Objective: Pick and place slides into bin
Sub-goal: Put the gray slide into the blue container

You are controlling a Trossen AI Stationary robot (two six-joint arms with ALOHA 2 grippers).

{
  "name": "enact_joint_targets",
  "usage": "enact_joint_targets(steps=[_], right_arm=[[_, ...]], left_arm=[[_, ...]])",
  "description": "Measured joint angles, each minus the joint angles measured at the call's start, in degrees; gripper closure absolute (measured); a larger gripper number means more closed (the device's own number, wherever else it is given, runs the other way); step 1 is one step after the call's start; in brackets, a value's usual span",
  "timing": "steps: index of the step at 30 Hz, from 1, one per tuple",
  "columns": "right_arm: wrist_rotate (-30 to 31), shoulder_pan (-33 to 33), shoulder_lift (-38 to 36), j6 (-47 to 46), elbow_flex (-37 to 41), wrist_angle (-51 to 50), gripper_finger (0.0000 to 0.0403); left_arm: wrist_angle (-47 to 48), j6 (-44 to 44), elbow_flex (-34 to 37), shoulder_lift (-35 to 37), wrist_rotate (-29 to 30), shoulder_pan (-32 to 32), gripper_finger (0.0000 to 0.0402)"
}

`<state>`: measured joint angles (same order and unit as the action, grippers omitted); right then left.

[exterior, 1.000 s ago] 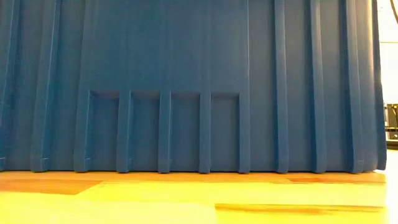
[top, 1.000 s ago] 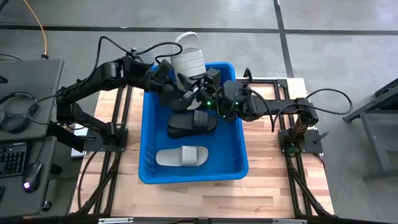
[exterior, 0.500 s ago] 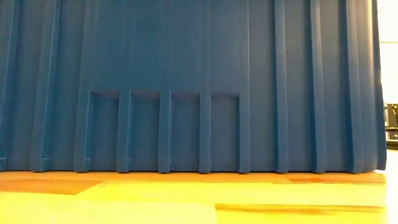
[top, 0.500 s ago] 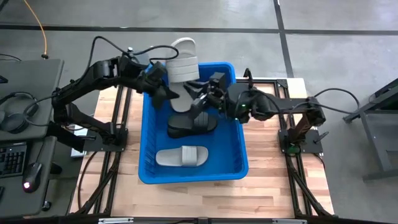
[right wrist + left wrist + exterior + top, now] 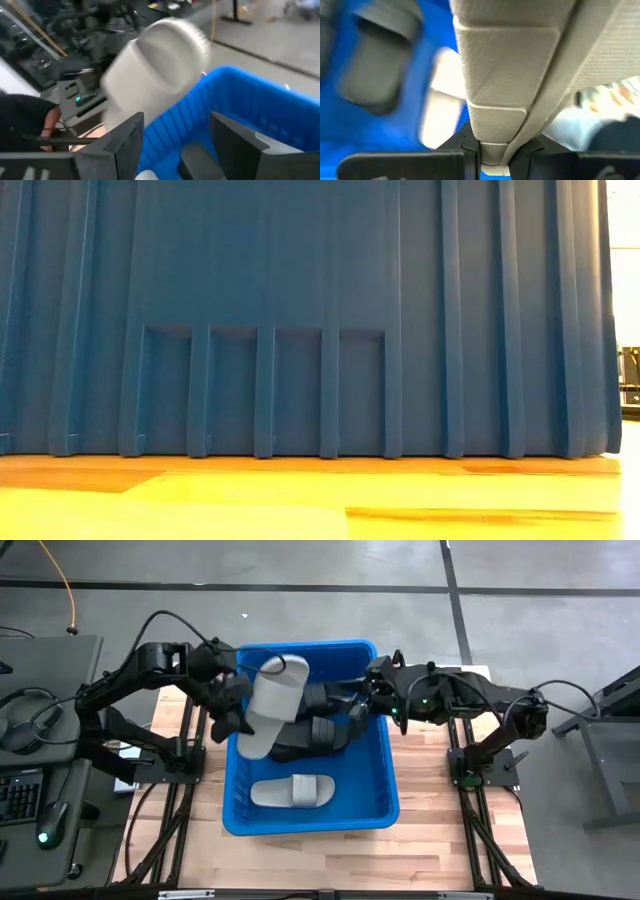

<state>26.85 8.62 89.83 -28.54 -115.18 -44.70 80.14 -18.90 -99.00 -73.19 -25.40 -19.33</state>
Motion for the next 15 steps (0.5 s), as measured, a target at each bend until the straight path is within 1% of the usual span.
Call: enact_joint_targets(steps=[3,4,5,6,8,10,12,15], right_arm=[[-0.9,-0.5,-0.7,-3.1,0.0,-4.9,0.0193],[-3.4,-0.8,-1.0,-3.2,0.0,-6.4,0.0193],[-7.2,-1.3,-1.2,-3.0,0.0,-7.9,0.0193],[-11.4,-1.9,-1.3,-2.7,0.0,-8.4,0.0194],[-16.9,-2.5,-1.3,-3.3,0.0,-8.1,0.0195],[-20.8,-2.8,-1.2,-3.3,0.0,-7.4,0.0198],[-22.7,-3.0,-1.0,-2.6,0.0,-6.2,0.0202],[-24.4,-3.0,-0.9,-2.3,0.1,-3.0,0.0208]], left_arm=[[2.4,1.1,0.0,-0.8,-6.7,0.8,0.0359],[3.4,1.5,0.0,-1.2,-9.5,1.2,0.0359],[3.9,1.8,0.0,-1.4,-12.1,1.9,0.0359],[3.7,1.8,0.0,-1.7,-13.2,2.9,0.0359],[3.6,1.2,0.0,-2.4,-13.3,5.0,0.0359],[3.6,0.7,0.0,-3.2,-14.7,6.7,0.0359],[3.5,0.4,0.0,-4.2,-16.2,8.5,0.0359],[3.1,-0.4,0.0,-6.1,-15.6,11.4,0.0359]])
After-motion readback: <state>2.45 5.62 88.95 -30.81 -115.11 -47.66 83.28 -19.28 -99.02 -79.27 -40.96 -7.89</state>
